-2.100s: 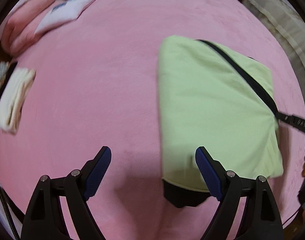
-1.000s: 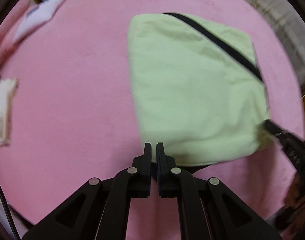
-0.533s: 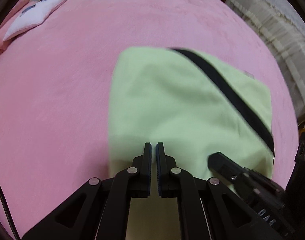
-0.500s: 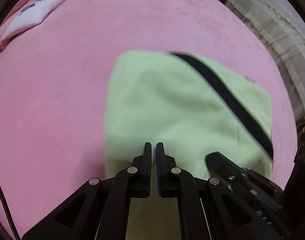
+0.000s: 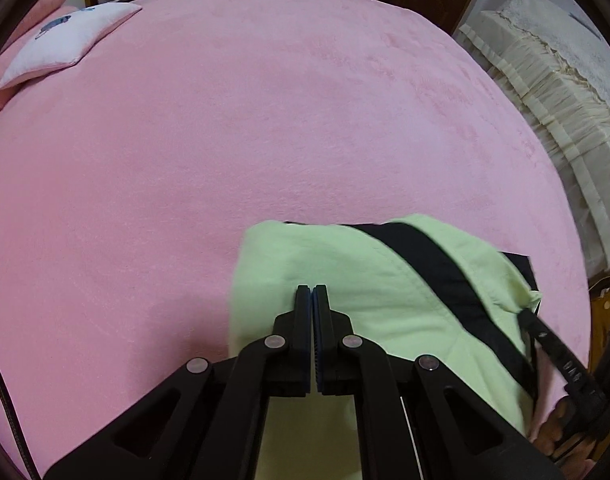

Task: Fold large clothes
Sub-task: 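Smooth the green bundle with both grippers and open them away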

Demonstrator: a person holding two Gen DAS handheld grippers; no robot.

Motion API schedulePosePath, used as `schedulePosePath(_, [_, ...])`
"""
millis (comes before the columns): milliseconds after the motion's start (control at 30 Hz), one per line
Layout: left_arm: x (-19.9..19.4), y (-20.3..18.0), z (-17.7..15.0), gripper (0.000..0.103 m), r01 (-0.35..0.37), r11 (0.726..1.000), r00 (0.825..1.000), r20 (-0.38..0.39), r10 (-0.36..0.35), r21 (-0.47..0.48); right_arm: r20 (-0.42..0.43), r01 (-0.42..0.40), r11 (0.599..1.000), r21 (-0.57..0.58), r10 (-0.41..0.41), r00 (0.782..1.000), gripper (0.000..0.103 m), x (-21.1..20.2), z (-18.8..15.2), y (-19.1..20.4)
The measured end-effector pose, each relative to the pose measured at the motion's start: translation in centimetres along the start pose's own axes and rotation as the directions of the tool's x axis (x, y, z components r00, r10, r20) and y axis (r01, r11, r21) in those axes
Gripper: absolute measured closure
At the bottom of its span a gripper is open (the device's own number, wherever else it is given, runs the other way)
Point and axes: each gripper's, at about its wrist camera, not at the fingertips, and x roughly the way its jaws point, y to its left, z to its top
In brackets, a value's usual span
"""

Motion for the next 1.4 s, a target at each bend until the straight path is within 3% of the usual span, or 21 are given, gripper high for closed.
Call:
schedulePosePath(100, [-0.4, -0.8, 0.6, 0.101, -0.001, 1.0, 1.0, 0.012, 0.001, -0.003, 0.068, 0.036, 0.999, 0.012, -0.037, 0.997, 0.103, -1.9, 0.2, 0.3])
schedulePosePath(133, [-0.9, -1.3, 0.7, 0.099, 0.014, 1.0, 0.999, 0.028, -0.015, 0.022, 0.091, 0.01, 1.0, 0.009, -0.01, 0.996, 0.103, -2.5, 0.2, 0.4])
schedulePosePath(200, [-1.4, -1.8, 0.5, 0.094, 0.083, 0.995, 0.996, 0.024, -0.085, 0.062, 0.085, -0.13, 0.991, -0.009, 0.13, 0.988, 0.103, -2.4, 0.5, 1.5])
schedulePosePath(267, [-0.7, -2.9, 0.8, 0.093, 0.115, 0.988, 0.993, -0.025, -0.113, 0.104, -0.019, -0.215, 0.976, -0.035, 0.214, 0.977, 0.103, 0.0, 0.8, 3.8])
schedulePosePath(333, [0.4, -4.0, 1.5, 0.093, 0.069, 0.989, 0.998, -0.012, -0.068, 0.134, -0.102, -0.199, 0.976, -0.084, 0.19, 0.976, 0.103, 2.6, 0.7, 5.7])
schedulePosePath(433, [1.7, -3.9, 2.8, 0.097, 0.054, 0.994, 0.998, -0.029, -0.051, 0.091, -0.078, -0.122, 0.979, -0.16, 0.111, 0.991, 0.103, 5.1, 0.9, 7.4])
schedulePosePath(467, [1.7, -3.7, 3.1, 0.098, 0.047, 0.995, 0.999, -0.026, -0.045, 0.083, -0.051, -0.124, 0.981, -0.149, 0.118, 0.992, 0.103, 4.9, 1.1, 7.0])
schedulePosePath(567, [1.3, -2.5, 4.3, 0.099, 0.001, 0.997, 1.0, 0.013, -0.002, 0.072, 0.079, 0.003, 1.0, -0.009, -0.003, 0.997, 0.103, 3.2, 2.6, 3.8])
schedulePosePath(700, [-0.4, -0.7, 3.6, 0.099, -0.018, 0.999, 1.0, -0.01, 0.018, 0.039, 0.076, 0.072, 0.996, 0.049, -0.075, 0.994, 0.103, 1.1, 3.3, 1.6])
schedulePosePath(733, [-1.1, -0.3, 3.0, 0.098, -0.01, 0.999, 1.0, -0.015, 0.01, 0.034, 0.077, 0.046, 0.998, 0.045, -0.05, 0.996, 0.103, 0.0, 3.1, 1.6])
schedulePosePath(800, [-2.8, 0.0, 0.9, 0.098, 0.07, 0.998, 0.997, -0.035, -0.07, -0.007, 0.035, -0.109, 0.993, 0.046, 0.108, 0.994, 0.103, -1.7, 1.8, 2.1])
schedulePosePath(867, [-3.7, 0.5, -1.5, 0.098, 0.137, 0.99, 0.987, -0.076, -0.14, -0.042, -0.071, -0.255, 0.965, 0.057, 0.259, 0.963, 0.102, -2.1, -0.7, 2.7])
schedulePosePath(933, [-3.4, 0.0, -3.5, 0.098, 0.142, 0.988, 0.981, -0.122, -0.148, -0.057, -0.188, -0.312, 0.95, 0.02, 0.31, 0.932, 0.102, -1.4, -3.9, 4.7])
schedulePosePath(1000, [-2.4, -0.4, -5.9, 0.098, 0.109, 0.993, 0.979, -0.168, -0.115, -0.045, -0.277, -0.281, 0.956, -0.087, 0.247, 0.928, 0.102, -0.7, -7.5, 6.7])
schedulePosePath(1100, [-2.5, 0.5, -7.7, 0.098, 0.113, 0.992, 0.983, -0.14, -0.12, -0.062, -0.235, -0.24, 0.966, -0.1, 0.211, 0.949, 0.103, -1.4, -9.2, 5.7])
schedulePosePath(1167, [-3.1, 1.9, -8.0, 0.098, 0.109, 0.99, 0.985, -0.124, -0.119, -0.085, -0.172, -0.129, 0.99, -0.049, 0.119, 0.978, 0.103, -2.3, -8.7, 3.3])
schedulePosePath(1200, [-3.5, 2.8, -8.0, 0.099, 0.1, 0.99, 0.987, -0.113, -0.111, -0.101, -0.123, -0.009, 0.998, -0.055, 0.002, 0.992, 0.103, -3.2, -8.3, 1.5])
schedulePosePath(1400, [-6.3, 4.5, -9.8, 0.099, 0.065, 0.989, 0.991, -0.104, -0.08, -0.134, -0.092, 0.173, 0.983, 0.057, -0.167, 0.982, 0.102, -8.0, -7.6, -3.9])
